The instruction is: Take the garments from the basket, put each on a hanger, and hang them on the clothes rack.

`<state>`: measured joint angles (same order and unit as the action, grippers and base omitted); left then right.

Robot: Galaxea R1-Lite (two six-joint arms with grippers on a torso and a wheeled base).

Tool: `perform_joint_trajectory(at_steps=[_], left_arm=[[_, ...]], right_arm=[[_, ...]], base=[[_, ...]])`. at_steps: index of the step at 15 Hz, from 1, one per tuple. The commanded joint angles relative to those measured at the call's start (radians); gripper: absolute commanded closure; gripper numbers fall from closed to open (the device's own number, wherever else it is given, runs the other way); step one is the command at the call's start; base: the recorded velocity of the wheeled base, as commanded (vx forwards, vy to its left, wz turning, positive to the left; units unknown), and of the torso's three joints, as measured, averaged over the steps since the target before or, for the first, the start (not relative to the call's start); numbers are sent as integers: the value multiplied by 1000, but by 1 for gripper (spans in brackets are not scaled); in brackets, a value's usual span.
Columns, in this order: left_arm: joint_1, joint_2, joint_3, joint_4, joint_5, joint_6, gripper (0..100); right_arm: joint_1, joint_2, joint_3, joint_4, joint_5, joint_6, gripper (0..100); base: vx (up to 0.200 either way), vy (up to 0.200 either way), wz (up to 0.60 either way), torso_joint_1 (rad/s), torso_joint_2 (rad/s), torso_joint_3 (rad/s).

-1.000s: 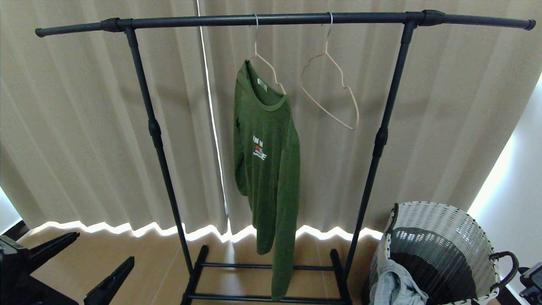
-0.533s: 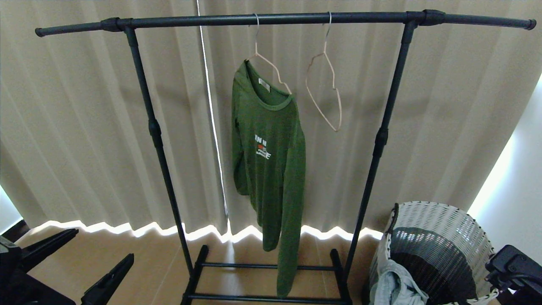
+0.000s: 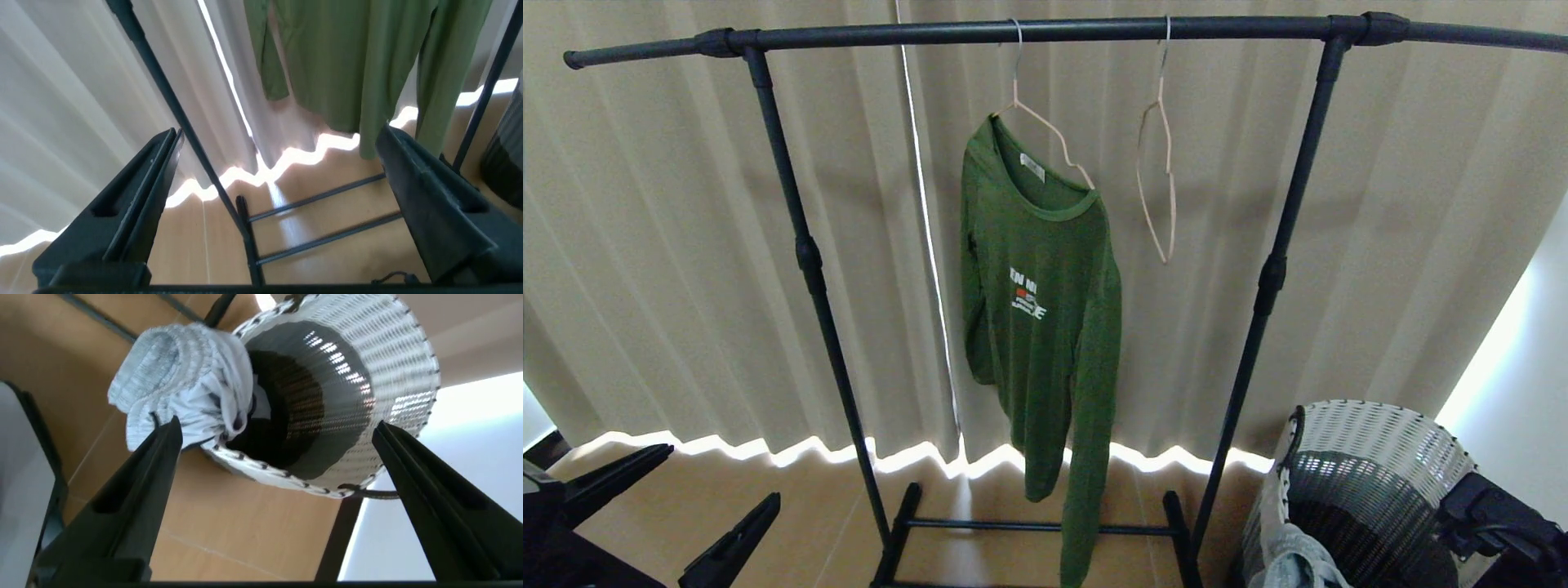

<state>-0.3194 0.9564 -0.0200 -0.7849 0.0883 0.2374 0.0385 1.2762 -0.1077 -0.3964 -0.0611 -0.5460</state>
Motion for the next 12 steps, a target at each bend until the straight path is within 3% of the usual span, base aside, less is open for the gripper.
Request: perform_joint_trajectory(at_steps=[1,6,8,11,12], left_arm=[[-1,-2,0,-1,-1,0,0],[-6,-10,3,1,-1,0,0],[-6,-11,3,1,-1,0,0],[-6,-15,3,1,-1,0,0],[-6,-15,3,1,-1,0,0]], right_arm=[[20,72,-9,-1,1,0,0],[129,255,-61,-19,1,3,0],[152,439,-83,-131,-13,3,0],[175,629,-76,-346,-125,4,0],[178,663,-78,-366,-135,4,0]], base=[[0,0,0,0,0,0],[0,0,0,0,0,0],[0,0,0,0,0,0],[0,0,0,0,0,0],[0,0,0,0,0,0]])
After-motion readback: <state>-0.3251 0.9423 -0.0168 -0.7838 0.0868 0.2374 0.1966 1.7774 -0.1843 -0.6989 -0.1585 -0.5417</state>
